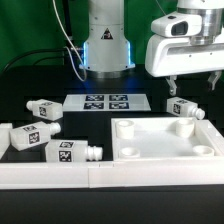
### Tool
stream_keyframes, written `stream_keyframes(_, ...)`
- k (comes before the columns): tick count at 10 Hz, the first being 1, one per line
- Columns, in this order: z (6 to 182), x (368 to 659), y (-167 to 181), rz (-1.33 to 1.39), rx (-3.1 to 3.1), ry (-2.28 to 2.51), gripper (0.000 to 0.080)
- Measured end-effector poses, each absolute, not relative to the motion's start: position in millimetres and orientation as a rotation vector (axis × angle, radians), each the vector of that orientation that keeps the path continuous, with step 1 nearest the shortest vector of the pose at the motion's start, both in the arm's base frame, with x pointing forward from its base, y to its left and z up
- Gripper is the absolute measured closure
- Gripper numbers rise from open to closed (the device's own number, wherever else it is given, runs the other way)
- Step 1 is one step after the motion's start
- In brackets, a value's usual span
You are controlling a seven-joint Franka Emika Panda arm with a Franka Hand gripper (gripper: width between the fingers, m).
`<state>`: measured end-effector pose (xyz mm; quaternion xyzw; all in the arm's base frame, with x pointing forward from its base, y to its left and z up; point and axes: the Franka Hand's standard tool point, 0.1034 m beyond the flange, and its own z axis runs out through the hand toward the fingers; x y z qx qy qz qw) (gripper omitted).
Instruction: Assemble one leg
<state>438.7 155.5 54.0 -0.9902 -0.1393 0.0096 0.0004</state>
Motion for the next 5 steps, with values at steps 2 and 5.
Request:
stream_keyframes(2, 43.4, 431.7, 169.3, 0.017, -3.101, -0.559, 0.015)
stream_keyframes(5, 20.3, 426.5, 166.9, -0.014, -3.082, -0.63, 0.015)
